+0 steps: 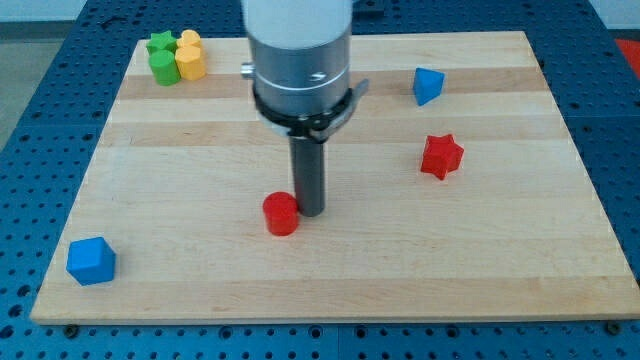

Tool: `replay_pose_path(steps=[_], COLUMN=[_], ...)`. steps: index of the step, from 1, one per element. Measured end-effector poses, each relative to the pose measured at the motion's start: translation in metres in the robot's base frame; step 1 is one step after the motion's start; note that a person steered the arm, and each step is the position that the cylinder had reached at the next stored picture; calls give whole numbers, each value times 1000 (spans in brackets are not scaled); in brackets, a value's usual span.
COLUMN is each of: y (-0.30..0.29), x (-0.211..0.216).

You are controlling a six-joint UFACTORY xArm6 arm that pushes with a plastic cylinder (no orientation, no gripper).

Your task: Move red circle closer to the blue cube

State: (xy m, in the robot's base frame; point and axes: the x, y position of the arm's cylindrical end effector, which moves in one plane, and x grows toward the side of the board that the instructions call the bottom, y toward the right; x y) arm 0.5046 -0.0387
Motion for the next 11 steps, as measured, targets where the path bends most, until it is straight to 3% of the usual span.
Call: replay_pose_path(steps=[4, 7, 9, 11], y=[-48, -127, -114, -150], x=[48, 45, 8, -2])
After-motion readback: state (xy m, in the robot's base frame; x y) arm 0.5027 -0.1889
